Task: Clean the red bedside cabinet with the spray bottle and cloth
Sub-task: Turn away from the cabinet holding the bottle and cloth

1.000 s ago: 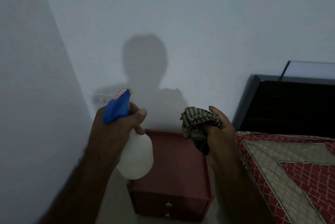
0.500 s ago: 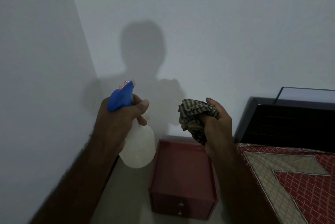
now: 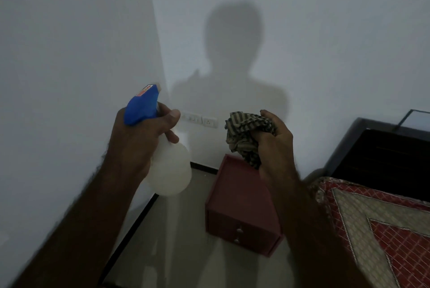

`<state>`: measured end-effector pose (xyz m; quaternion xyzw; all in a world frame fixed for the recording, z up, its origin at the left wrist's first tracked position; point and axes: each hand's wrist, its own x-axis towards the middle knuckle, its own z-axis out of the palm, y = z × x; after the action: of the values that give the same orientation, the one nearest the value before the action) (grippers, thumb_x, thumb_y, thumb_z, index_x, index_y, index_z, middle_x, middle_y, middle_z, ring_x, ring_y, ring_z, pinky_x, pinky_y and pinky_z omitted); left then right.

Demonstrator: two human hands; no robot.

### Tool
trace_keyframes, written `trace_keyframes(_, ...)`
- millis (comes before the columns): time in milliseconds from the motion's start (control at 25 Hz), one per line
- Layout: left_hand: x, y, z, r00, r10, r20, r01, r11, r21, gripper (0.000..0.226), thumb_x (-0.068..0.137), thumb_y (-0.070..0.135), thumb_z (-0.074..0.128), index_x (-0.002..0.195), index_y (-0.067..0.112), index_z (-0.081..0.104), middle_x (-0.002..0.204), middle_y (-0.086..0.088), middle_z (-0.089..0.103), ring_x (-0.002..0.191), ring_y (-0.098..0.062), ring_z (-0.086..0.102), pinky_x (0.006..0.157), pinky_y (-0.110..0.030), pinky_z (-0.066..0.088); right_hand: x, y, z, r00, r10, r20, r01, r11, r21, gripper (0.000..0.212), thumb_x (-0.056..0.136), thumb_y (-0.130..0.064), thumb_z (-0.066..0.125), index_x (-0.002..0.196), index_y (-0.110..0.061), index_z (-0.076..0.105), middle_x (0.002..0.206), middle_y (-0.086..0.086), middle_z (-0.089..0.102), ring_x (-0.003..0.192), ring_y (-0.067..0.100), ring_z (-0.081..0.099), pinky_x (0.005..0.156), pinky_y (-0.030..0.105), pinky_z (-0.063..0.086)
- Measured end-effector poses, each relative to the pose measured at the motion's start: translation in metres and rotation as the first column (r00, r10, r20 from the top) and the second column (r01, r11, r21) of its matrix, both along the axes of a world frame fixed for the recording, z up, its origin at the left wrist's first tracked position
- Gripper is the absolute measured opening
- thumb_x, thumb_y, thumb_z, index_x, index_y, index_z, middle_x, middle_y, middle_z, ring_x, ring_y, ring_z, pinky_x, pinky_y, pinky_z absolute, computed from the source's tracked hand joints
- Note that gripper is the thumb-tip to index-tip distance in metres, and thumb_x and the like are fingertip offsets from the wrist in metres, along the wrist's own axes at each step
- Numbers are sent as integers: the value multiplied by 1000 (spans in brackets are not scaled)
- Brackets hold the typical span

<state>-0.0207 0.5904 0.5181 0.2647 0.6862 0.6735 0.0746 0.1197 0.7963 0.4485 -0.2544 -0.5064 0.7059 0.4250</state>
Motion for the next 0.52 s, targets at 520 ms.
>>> trace_keyframes(520, -6, -189, -89, 933, 348, 96, -349, 937, -2, 11, 79, 38, 79, 85, 40, 69, 78, 5, 71, 66, -16, 72, 73, -34, 48, -92, -164, -89, 917, 326, 229, -325, 945, -43, 59, 88, 3, 70, 137, -28, 60, 103, -1, 78, 93, 25, 77, 73, 42, 64)
